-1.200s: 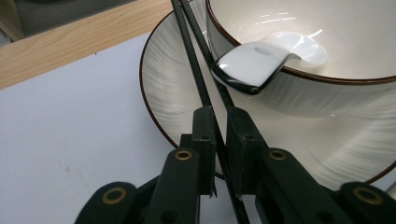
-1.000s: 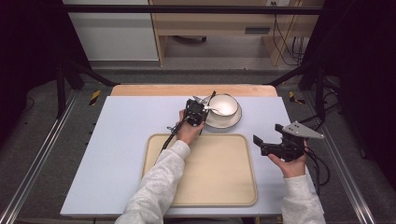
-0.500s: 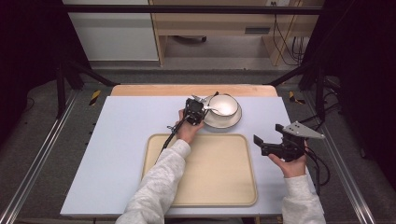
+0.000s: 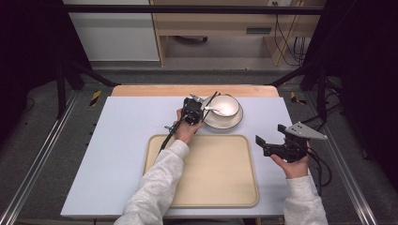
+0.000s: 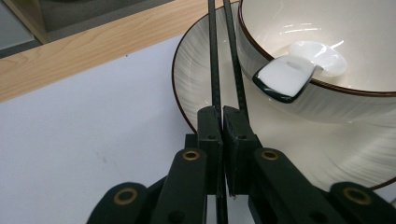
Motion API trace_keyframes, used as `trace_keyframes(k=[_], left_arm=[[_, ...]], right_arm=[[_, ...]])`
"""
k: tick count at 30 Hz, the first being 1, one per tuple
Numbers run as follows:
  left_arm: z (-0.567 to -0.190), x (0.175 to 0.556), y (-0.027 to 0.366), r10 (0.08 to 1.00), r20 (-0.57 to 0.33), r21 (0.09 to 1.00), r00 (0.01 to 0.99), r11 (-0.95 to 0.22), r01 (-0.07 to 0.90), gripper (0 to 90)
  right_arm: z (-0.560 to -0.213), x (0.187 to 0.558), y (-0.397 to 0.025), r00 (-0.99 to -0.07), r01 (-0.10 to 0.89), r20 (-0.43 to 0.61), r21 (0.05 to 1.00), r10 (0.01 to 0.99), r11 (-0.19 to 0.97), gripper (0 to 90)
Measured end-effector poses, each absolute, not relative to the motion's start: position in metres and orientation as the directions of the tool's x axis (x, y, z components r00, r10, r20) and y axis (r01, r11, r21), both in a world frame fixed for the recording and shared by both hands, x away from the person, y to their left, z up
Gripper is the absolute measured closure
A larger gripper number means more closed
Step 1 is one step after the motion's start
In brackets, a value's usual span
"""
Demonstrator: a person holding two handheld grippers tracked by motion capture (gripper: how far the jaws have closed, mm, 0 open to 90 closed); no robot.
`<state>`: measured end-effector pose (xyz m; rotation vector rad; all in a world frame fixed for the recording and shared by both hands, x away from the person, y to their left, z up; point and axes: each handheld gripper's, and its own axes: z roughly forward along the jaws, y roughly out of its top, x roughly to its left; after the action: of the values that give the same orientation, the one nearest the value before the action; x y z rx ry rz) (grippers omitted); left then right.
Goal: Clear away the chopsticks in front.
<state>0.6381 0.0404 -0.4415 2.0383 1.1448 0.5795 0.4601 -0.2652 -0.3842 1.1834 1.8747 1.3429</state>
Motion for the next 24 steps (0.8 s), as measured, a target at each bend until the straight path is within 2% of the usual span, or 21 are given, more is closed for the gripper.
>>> trace_keyframes(k=[16, 24], left_arm=[[-0.429, 0.622, 0.081, 0.887, 0.041, 0.791, 0.46, -0.309, 0.527, 86.2], [-0.418, 0.601, 0.111, 0.914, 0.013, 0.816, 0.406, -0.245, 0.524, 86.2]], right_arm=[[-0.384, 0.46, -0.266, -0.462, 0.34, 0.054, 0.933, 0.885, 0.121, 4.1], [-0.385, 0.46, -0.267, -0.454, 0.344, 0.051, 0.931, 0.89, 0.122, 2.8]])
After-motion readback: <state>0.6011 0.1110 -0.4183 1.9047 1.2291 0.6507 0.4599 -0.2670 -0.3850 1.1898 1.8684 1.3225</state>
